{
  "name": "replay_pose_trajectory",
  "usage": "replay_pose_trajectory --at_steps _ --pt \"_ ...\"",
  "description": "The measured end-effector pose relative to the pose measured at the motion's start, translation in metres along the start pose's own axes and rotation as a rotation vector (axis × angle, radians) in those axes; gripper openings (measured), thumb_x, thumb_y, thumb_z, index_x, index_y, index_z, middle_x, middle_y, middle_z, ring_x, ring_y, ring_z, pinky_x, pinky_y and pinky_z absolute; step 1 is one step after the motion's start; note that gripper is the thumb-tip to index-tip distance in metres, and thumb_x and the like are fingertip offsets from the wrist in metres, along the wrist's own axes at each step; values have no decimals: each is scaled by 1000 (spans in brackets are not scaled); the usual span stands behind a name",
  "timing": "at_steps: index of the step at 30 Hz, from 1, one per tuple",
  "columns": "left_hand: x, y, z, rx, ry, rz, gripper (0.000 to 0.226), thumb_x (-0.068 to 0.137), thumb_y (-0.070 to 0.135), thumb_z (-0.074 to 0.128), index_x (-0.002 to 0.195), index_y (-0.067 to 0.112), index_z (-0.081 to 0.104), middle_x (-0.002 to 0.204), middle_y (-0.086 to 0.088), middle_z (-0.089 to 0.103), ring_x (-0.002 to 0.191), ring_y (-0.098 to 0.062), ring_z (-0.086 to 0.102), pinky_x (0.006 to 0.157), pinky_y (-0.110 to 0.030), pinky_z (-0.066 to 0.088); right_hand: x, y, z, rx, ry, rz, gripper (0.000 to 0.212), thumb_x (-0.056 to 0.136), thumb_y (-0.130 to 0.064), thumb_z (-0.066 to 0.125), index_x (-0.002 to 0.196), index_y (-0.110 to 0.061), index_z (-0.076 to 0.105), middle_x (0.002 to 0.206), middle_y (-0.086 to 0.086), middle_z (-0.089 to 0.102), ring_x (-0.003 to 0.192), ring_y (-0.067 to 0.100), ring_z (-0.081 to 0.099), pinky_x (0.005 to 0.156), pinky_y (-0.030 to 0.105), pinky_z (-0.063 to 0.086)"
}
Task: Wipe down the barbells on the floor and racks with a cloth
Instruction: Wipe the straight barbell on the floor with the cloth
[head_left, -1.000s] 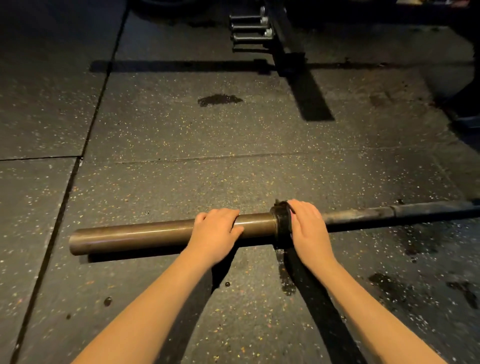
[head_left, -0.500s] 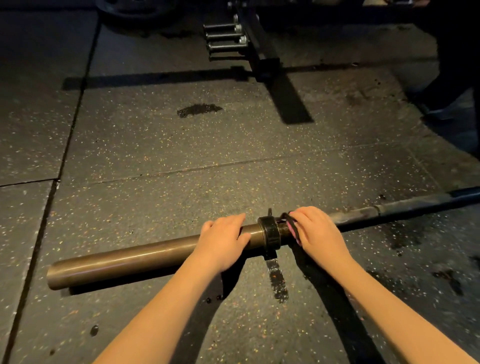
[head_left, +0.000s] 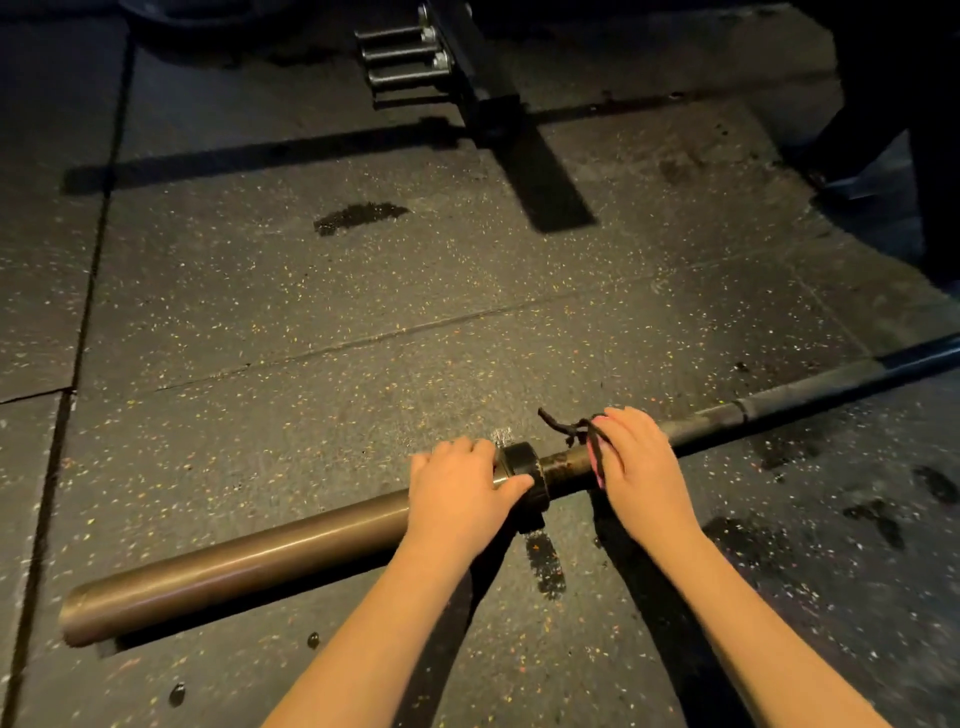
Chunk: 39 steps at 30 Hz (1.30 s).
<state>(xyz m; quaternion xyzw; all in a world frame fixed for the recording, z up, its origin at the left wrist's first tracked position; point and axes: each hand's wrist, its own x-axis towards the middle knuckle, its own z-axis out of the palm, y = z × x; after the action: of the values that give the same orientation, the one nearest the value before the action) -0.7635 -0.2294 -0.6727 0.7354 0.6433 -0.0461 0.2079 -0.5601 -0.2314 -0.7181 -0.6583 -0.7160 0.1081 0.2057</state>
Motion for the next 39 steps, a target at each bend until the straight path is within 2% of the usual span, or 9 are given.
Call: replay_pose_trajectory --at_steps 6,11,18,22,25,27,30,36,39 --pt "12 15 -12 54 -146 -10 46 86 64 50 99 21 54 111 0 60 109 -22 54 95 -42 33 -31 -2 -1 64 -177 -219 36 91 -21 45 119 -6 62 122 4 57 117 22 50 104 33 39" --pt "14 20 -1 -180 -322 25 63 85 52 63 136 22 42 135 1 53 124 -22 49 101 -39 33 -23 15 -3 34 -4 43 42 94 -25 37 114 -2 65 118 11 62 114 30 55 106 34 34" --pt "-10 26 15 -166 -98 76 62 79 52 69 130 24 46 126 6 51 120 -17 46 100 -34 33 -46 -1 -9 61 -176 -225 34 92 -18 44 115 -5 64 121 4 59 118 19 48 109 25 31" --pt "-25 33 20 -128 -4 121 52 79 49 69 117 23 45 116 7 45 112 -16 43 96 -31 31 -30 43 -21 -23 -60 36 33 97 -20 34 89 -7 62 98 1 59 100 27 55 99 39 40" --pt "-26 38 24 -67 17 174 56 75 51 70 112 22 40 115 6 41 113 -18 40 97 -33 28 -43 14 -9 11 68 126 25 93 -11 42 99 0 64 105 11 62 106 28 50 107 28 29" --pt "-21 40 24 -58 -2 180 63 71 59 69 112 21 39 118 4 40 116 -19 38 98 -34 28 -61 -11 -1 90 -22 4 23 91 -9 48 105 -1 65 111 9 62 112 23 49 109 16 23" --pt "-18 41 28 -13 -123 180 75 72 66 65 121 17 39 124 2 39 119 -21 35 101 -36 27 -67 3 -14 65 -168 -145 32 94 -20 44 114 -5 65 120 4 61 119 18 49 110 22 28" --pt "-29 48 32 73 -208 196 72 81 64 58 126 12 38 128 -3 42 120 -24 37 103 -38 27 -55 24 -19 -15 21 153 37 94 -22 37 105 -3 66 110 7 64 112 31 54 107 34 30" --pt "-30 49 26 113 -257 221 64 92 57 43 134 10 32 134 -7 37 125 -26 33 107 -41 24 -75 -8 -7 63 -70 61 33 93 -21 42 108 -4 66 113 4 62 114 21 51 111 21 25"
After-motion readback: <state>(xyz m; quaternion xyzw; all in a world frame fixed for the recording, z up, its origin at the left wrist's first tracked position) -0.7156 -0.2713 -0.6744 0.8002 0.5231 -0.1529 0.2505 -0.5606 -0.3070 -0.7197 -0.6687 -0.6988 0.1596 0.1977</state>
